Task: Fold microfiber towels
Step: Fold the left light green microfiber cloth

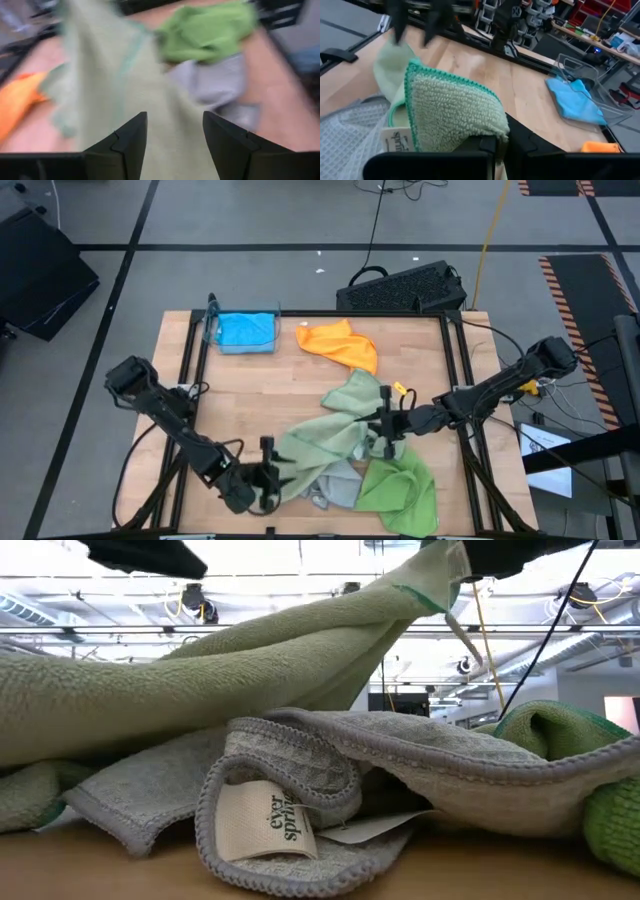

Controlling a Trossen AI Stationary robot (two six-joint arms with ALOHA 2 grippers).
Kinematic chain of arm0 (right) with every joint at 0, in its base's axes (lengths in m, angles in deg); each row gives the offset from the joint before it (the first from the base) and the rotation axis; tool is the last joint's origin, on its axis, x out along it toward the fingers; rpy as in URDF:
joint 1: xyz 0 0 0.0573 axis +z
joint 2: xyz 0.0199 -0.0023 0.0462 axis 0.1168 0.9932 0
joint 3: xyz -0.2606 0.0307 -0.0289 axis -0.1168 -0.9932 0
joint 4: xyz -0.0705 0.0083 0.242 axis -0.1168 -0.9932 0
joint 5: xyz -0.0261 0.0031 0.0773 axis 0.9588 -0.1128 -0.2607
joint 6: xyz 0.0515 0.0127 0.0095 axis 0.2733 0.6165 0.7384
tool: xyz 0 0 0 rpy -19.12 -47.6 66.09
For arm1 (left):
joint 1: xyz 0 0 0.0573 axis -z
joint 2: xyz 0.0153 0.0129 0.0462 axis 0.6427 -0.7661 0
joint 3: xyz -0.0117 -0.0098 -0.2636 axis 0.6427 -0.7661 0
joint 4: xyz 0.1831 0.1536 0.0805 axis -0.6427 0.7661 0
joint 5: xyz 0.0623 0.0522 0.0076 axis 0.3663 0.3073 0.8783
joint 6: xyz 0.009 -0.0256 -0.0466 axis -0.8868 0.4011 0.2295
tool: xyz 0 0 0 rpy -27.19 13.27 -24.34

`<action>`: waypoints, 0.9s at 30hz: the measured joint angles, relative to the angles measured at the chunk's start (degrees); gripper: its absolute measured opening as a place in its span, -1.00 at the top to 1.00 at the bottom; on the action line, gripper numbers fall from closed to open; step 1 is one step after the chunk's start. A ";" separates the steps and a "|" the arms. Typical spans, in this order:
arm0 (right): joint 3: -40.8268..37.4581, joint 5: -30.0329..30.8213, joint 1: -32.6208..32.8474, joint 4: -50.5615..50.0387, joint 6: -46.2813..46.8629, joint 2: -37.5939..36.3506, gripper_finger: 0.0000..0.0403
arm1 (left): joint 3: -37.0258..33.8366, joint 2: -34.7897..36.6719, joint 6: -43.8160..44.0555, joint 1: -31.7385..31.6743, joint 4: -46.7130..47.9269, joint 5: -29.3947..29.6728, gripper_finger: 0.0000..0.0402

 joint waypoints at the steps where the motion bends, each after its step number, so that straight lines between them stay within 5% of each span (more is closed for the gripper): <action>1: -0.34 -0.09 0.11 0.22 0.00 -0.02 0.96 | 0.00 0.67 0.75 -0.70 2.33 0.40 0.03; 5: -0.66 -0.23 0.24 0.61 -0.30 0.00 0.96 | 0.00 2.53 6.70 -5.29 14.18 -1.08 0.03; 8: -0.68 -0.24 0.26 0.61 -0.42 0.00 0.96 | -0.04 2.30 8.63 -10.80 20.39 -9.78 0.06; 16: -0.68 -0.26 0.26 0.61 -0.42 0.00 0.96 | -0.04 1.50 -0.47 -18.00 19.44 -26.69 0.24; 23: -0.66 -0.28 0.26 0.63 -0.42 0.00 0.96 | -0.56 1.50 -5.08 -20.21 18.87 -24.94 0.26; 27: -0.68 -0.28 0.26 0.65 -0.43 0.00 0.96 | -1.75 1.50 -7.13 -21.29 17.41 -31.78 0.27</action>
